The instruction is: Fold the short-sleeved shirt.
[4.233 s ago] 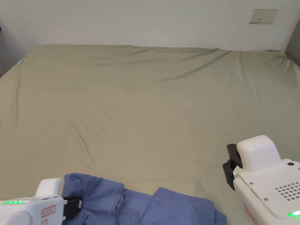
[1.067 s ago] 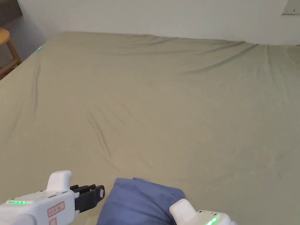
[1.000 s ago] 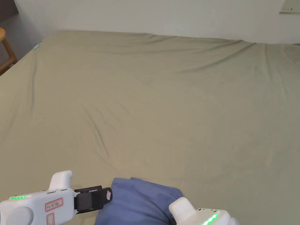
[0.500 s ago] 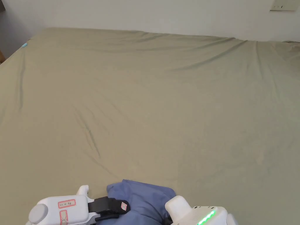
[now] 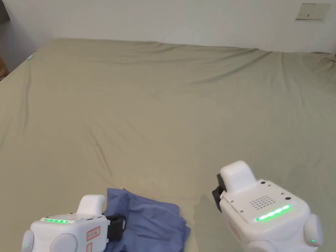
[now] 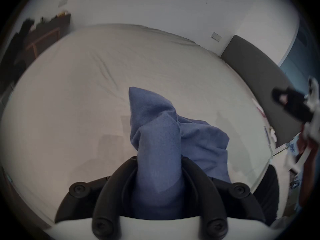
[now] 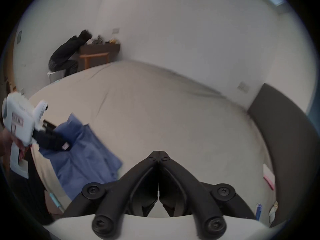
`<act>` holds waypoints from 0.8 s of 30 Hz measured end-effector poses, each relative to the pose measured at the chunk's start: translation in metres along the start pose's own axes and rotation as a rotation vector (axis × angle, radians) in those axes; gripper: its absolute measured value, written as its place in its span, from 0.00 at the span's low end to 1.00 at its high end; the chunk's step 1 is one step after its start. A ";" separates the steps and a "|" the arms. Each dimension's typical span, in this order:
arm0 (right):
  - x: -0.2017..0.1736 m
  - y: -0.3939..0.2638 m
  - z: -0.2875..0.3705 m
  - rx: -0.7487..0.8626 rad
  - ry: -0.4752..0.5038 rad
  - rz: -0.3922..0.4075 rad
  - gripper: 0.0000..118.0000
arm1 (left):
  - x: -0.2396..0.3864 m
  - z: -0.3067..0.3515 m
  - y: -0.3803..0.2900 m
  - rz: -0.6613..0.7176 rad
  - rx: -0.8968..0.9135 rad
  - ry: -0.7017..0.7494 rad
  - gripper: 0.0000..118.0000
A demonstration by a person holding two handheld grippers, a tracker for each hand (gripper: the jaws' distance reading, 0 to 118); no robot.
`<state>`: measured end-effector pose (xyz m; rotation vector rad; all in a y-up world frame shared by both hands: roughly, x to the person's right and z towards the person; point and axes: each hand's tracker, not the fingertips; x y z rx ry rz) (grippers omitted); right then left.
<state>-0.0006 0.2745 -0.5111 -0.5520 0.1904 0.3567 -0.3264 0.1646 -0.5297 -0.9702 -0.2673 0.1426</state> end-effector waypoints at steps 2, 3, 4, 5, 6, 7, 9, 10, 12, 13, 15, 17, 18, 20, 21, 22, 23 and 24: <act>0.003 0.010 0.015 0.046 -0.033 -0.032 0.01 | -0.013 0.003 -0.001 0.030 -0.010 0.050 0.22; 0.002 0.014 0.021 0.064 -0.045 -0.049 0.01 | -0.020 0.006 -0.002 0.047 -0.008 0.074 0.22; 0.001 0.018 0.026 0.083 -0.057 -0.067 0.01 | -0.027 0.009 -0.003 0.049 0.006 0.107 0.22; -0.001 0.020 0.031 0.096 -0.064 -0.075 0.01 | -0.034 0.011 -0.003 0.029 0.015 0.141 0.22; -0.005 0.022 0.035 0.107 -0.075 -0.077 0.01 | -0.041 0.013 -0.003 0.000 0.024 0.181 0.22; -0.008 0.024 0.038 0.114 -0.084 -0.077 0.01 | -0.050 0.014 -0.004 -0.027 0.029 0.234 0.22; -0.015 0.027 0.040 0.133 -0.099 -0.078 0.01 | -0.069 0.017 -0.004 -0.062 0.032 0.324 0.22; -0.018 0.028 0.041 0.138 -0.099 -0.080 0.01 | -0.082 0.017 -0.002 -0.070 0.034 0.366 0.22; -0.022 0.030 0.040 0.142 -0.094 -0.084 0.01 | -0.107 0.021 -0.001 -0.081 0.027 0.438 0.22; -0.025 0.031 0.039 0.139 -0.090 -0.084 0.01 | -0.120 0.024 0.000 -0.075 0.031 0.465 0.22; -0.029 0.032 0.037 0.133 -0.085 -0.078 0.01 | -0.146 0.028 0.002 -0.068 0.028 0.513 0.22; -0.032 0.033 0.032 0.123 -0.086 -0.068 0.01 | -0.172 0.031 0.004 -0.084 0.021 0.584 0.22; -0.033 0.034 0.029 0.116 -0.085 -0.068 0.01 | -0.182 0.033 0.005 -0.085 0.020 0.602 0.22; -0.036 0.033 0.023 0.101 -0.083 -0.067 0.01 | -0.205 0.038 0.008 -0.070 0.017 0.614 0.22; -0.037 0.033 0.021 0.095 -0.084 -0.066 0.01 | -0.214 0.040 0.009 -0.065 0.013 0.628 0.22; -0.038 0.033 0.018 0.086 -0.085 -0.062 0.01 | -0.224 0.041 0.011 -0.071 0.013 0.652 0.22; -0.040 0.033 0.015 0.079 -0.086 -0.059 0.01 | -0.233 0.042 0.013 -0.083 0.006 0.676 0.22; -0.040 0.032 0.012 0.072 -0.087 -0.057 0.01 | -0.243 0.043 0.015 -0.094 0.002 0.693 0.22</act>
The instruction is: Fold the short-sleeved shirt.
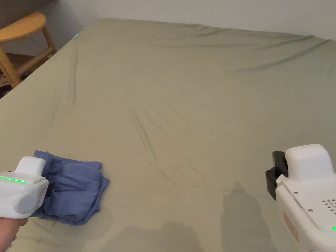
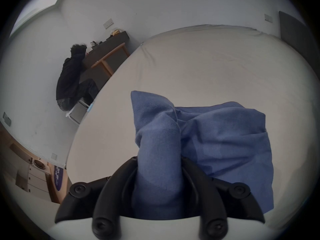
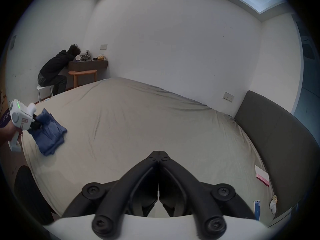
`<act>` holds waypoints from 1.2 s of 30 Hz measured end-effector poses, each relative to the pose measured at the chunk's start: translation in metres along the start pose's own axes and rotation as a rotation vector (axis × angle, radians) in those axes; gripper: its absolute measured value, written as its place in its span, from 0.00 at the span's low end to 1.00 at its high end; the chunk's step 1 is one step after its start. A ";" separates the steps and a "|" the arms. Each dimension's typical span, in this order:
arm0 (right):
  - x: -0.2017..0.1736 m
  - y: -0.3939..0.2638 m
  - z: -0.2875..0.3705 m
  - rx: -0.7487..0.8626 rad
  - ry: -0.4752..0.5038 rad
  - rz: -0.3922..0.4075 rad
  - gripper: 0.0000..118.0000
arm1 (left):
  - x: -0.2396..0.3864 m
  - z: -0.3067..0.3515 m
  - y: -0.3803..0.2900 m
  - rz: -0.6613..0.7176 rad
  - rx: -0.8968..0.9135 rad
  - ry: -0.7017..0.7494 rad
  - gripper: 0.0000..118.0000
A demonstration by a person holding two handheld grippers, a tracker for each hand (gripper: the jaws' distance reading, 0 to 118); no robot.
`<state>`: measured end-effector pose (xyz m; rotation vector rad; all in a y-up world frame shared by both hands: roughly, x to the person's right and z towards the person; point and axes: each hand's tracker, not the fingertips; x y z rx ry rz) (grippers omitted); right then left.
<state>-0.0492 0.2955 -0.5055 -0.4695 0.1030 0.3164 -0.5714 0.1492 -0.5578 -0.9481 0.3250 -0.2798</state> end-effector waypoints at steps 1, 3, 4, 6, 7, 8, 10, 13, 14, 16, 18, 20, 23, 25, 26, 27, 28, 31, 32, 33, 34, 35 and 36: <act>-0.001 0.000 -0.003 -0.011 0.001 0.004 0.01 | -0.009 -0.006 0.001 0.000 -0.004 0.007 0.22; -0.003 -0.001 -0.008 -0.026 0.002 0.009 0.01 | -0.015 -0.004 0.002 0.001 -0.017 0.022 0.22; -0.004 -0.001 -0.010 -0.029 -0.001 0.010 0.01 | -0.022 -0.009 0.003 -0.003 -0.022 0.034 0.22; -0.005 -0.001 -0.014 -0.042 -0.006 0.021 0.01 | -0.033 -0.013 0.007 -0.048 -0.026 0.072 0.22; -0.005 -0.002 -0.016 -0.046 -0.009 0.024 0.01 | -0.038 -0.018 0.010 -0.075 -0.033 0.098 0.22; -0.005 -0.002 -0.017 -0.051 -0.011 0.025 0.01 | -0.043 -0.023 0.012 -0.082 -0.052 0.115 0.22; -0.005 -0.003 -0.021 -0.059 -0.014 0.024 0.01 | -0.056 -0.033 0.014 -0.059 -0.085 0.095 0.22; -0.003 -0.003 -0.022 -0.067 -0.016 0.016 0.01 | -0.065 -0.036 0.015 -0.016 -0.112 0.026 0.31; -0.001 -0.002 -0.023 -0.068 -0.017 0.015 0.01 | -0.065 -0.032 0.018 -0.018 -0.108 0.042 0.46; 0.002 -0.001 -0.021 -0.065 -0.022 0.013 0.01 | -0.062 -0.015 0.027 -0.047 -0.051 0.170 0.93; 0.010 0.002 -0.019 -0.058 -0.023 0.004 0.01 | -0.065 0.010 0.040 0.012 0.053 0.110 0.97; 0.017 0.007 -0.013 -0.041 -0.033 -0.002 0.01 | -0.056 0.046 0.061 0.069 0.150 0.077 0.97; 0.036 0.019 0.000 0.007 -0.064 -0.018 0.01 | -0.042 0.110 0.094 0.119 0.371 0.040 0.97; 0.051 0.028 0.012 0.049 -0.081 -0.036 0.01 | -0.024 0.158 0.112 0.156 0.519 0.013 0.97; 0.058 0.034 0.020 0.085 -0.094 -0.048 0.01 | -0.018 0.181 0.120 0.188 0.604 0.004 0.98; 0.065 0.040 0.027 0.112 -0.101 -0.055 0.01 | -0.008 0.203 0.125 0.229 0.678 -0.001 0.99; 0.071 0.047 0.037 0.145 -0.109 -0.064 0.01 | 0.005 0.229 0.129 0.273 0.752 -0.025 1.00; 0.086 0.064 0.065 0.232 -0.130 -0.101 0.01 | 0.039 0.286 0.136 0.350 0.887 -0.135 1.00; 0.090 0.069 0.075 0.255 -0.131 -0.106 0.01 | 0.053 0.306 0.136 0.365 0.931 -0.152 1.00; 0.092 0.073 0.084 0.272 -0.137 -0.102 0.01 | 0.065 0.322 0.136 0.366 0.959 -0.179 1.00; 0.094 0.076 0.094 0.295 -0.144 -0.092 0.01 | 0.076 0.335 0.136 0.368 0.975 -0.202 1.00; 0.095 0.078 0.102 0.317 -0.153 -0.078 0.01 | 0.089 0.349 0.135 0.372 0.989 -0.227 1.00; 0.095 0.080 0.110 0.332 -0.162 -0.063 0.01 | 0.101 0.361 0.133 0.358 1.005 -0.260 1.00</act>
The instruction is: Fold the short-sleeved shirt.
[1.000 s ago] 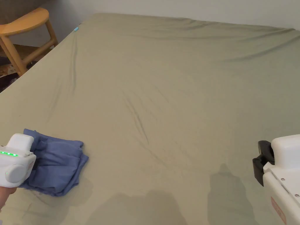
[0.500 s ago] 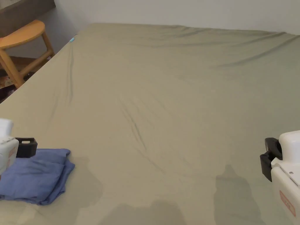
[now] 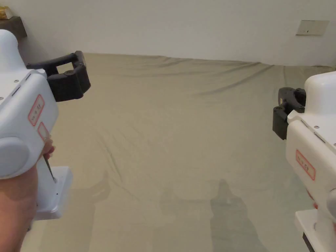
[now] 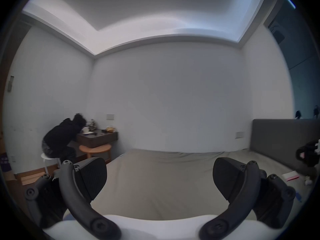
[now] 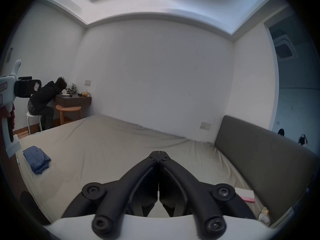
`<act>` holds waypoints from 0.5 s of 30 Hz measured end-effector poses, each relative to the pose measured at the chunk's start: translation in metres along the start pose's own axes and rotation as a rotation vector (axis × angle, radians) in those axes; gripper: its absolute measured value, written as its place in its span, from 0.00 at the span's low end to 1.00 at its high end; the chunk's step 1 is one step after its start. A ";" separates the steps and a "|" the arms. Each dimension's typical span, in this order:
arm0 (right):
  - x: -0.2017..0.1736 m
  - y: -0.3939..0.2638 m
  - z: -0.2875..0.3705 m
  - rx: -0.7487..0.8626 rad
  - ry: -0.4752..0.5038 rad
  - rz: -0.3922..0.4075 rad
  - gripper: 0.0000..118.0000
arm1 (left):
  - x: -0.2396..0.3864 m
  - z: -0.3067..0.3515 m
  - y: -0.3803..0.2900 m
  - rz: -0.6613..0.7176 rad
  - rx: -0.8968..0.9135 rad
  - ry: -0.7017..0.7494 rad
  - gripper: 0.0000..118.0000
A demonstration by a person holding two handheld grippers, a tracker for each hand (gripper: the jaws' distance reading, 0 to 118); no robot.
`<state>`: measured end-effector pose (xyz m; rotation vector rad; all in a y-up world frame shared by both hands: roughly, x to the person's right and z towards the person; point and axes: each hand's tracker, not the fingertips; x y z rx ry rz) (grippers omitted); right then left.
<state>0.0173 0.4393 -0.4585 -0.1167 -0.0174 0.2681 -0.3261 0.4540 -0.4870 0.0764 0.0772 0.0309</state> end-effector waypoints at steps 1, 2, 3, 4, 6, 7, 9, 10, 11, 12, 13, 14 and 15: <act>0.001 0.004 0.007 0.014 -0.004 0.014 0.01 | 0.015 0.007 0.002 0.018 -0.007 -0.025 1.00; 0.002 0.007 0.014 0.031 -0.007 0.023 0.01 | 0.027 0.012 0.003 0.017 0.000 -0.038 0.99; 0.002 0.009 0.019 0.043 -0.011 0.027 0.01 | 0.040 0.018 0.004 0.004 0.008 -0.063 0.99; 0.003 0.009 0.023 0.051 -0.013 0.029 0.01 | 0.053 0.024 0.003 -0.016 0.017 -0.075 0.97; 0.004 0.011 0.032 0.067 -0.016 0.030 0.01 | 0.075 0.032 0.001 -0.060 0.028 -0.091 0.86; 0.004 0.011 0.036 0.075 -0.016 0.031 0.01 | 0.084 0.037 -0.002 -0.072 0.039 -0.095 0.68; 0.003 0.008 0.041 0.085 -0.018 0.034 0.01 | 0.098 0.047 -0.007 -0.072 0.070 -0.139 0.28; 0.002 0.007 0.044 0.089 -0.016 0.036 0.01 | 0.103 0.050 -0.009 -0.064 0.072 -0.145 0.09; 0.001 0.004 0.046 0.093 -0.015 0.037 0.01 | 0.108 0.054 -0.012 -0.070 0.067 -0.140 0.03; 0.000 0.002 0.047 0.098 -0.014 0.039 0.01 | 0.112 0.056 -0.014 -0.078 0.065 -0.145 0.02; -0.001 -0.001 0.049 0.102 -0.014 0.044 0.01 | 0.116 0.057 -0.016 -0.098 0.048 -0.161 0.00; -0.003 -0.003 0.050 0.106 -0.015 0.049 0.01 | 0.120 0.059 -0.016 -0.112 0.030 -0.176 0.00; -0.005 -0.005 0.051 0.107 -0.017 0.053 0.01 | 0.122 0.060 -0.019 -0.115 0.022 -0.182 0.00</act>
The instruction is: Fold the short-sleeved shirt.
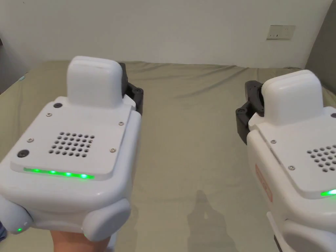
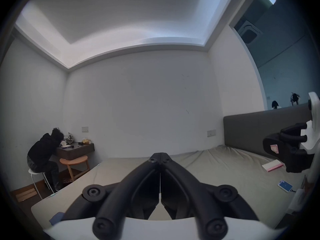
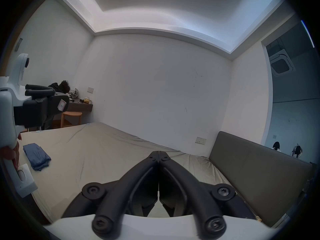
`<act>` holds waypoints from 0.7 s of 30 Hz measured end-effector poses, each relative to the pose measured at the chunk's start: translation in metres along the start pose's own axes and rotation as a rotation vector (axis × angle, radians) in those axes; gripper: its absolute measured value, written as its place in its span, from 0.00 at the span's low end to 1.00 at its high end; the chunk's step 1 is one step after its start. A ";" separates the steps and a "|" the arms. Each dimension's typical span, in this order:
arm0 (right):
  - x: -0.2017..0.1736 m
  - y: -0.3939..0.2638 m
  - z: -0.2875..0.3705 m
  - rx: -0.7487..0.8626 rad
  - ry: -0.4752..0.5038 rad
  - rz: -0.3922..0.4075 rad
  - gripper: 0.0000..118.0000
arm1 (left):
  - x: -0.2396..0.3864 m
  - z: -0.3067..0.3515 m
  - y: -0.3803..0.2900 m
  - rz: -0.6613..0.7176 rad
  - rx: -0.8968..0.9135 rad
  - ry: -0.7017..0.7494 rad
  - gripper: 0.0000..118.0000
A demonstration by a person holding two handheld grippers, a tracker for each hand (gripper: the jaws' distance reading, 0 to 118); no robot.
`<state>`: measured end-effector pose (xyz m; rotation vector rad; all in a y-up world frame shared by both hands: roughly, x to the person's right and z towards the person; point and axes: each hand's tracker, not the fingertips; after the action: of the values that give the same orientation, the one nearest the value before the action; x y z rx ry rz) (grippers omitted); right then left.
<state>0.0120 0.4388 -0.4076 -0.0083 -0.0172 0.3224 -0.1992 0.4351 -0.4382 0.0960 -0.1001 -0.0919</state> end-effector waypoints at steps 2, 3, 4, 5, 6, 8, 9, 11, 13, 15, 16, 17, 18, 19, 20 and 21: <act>-0.003 -0.004 0.001 0.001 0.003 0.000 0.01 | 0.003 0.003 -0.005 0.001 -0.007 -0.003 0.00; -0.004 -0.006 0.002 0.001 0.003 -0.005 0.01 | 0.006 0.004 -0.006 -0.004 -0.010 -0.003 0.00; -0.005 -0.008 0.002 0.002 -0.002 -0.015 0.01 | 0.008 0.005 -0.009 -0.016 -0.009 0.009 0.00; -0.006 -0.010 0.003 0.008 -0.009 -0.030 0.01 | 0.009 0.006 -0.011 -0.027 -0.007 0.013 0.00; -0.007 -0.011 0.003 0.007 -0.010 -0.037 0.01 | 0.009 0.007 -0.013 -0.034 -0.004 0.020 0.00; -0.007 -0.012 0.002 0.001 -0.008 -0.050 0.01 | 0.012 0.009 -0.013 -0.050 -0.010 0.025 0.00; -0.008 -0.013 0.002 -0.001 -0.007 -0.050 0.01 | 0.012 0.008 -0.014 -0.050 -0.012 0.022 0.00; -0.010 -0.014 0.000 -0.009 -0.007 -0.046 0.01 | 0.011 0.009 -0.013 -0.041 -0.019 0.012 0.00; -0.011 -0.015 0.001 -0.012 -0.008 -0.048 0.01 | 0.010 0.008 -0.015 -0.042 -0.022 0.016 0.00; -0.011 -0.015 0.001 -0.017 -0.008 -0.051 0.01 | 0.008 0.009 -0.016 -0.042 -0.023 0.016 0.00; -0.012 -0.015 0.000 -0.017 -0.008 -0.051 0.01 | 0.007 0.008 -0.016 -0.041 -0.025 0.013 0.00; -0.012 -0.015 0.001 -0.018 -0.009 -0.049 0.01 | 0.006 0.008 -0.016 -0.039 -0.025 0.008 0.00; -0.013 -0.016 0.001 -0.019 -0.009 -0.048 0.01 | 0.006 0.008 -0.017 -0.039 -0.026 0.007 0.00; -0.013 -0.016 0.000 -0.020 -0.007 -0.048 0.01 | 0.007 0.009 -0.016 -0.042 -0.026 0.009 0.00; -0.013 -0.016 0.000 -0.021 -0.006 -0.049 0.01 | 0.007 0.009 -0.016 -0.043 -0.026 0.010 0.00; -0.014 -0.016 0.000 -0.021 -0.005 -0.050 0.01 | 0.007 0.009 -0.016 -0.044 -0.025 0.010 0.00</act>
<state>0.0041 0.4193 -0.4074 -0.0274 -0.0261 0.2718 -0.1948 0.4177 -0.4307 0.0733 -0.0868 -0.1364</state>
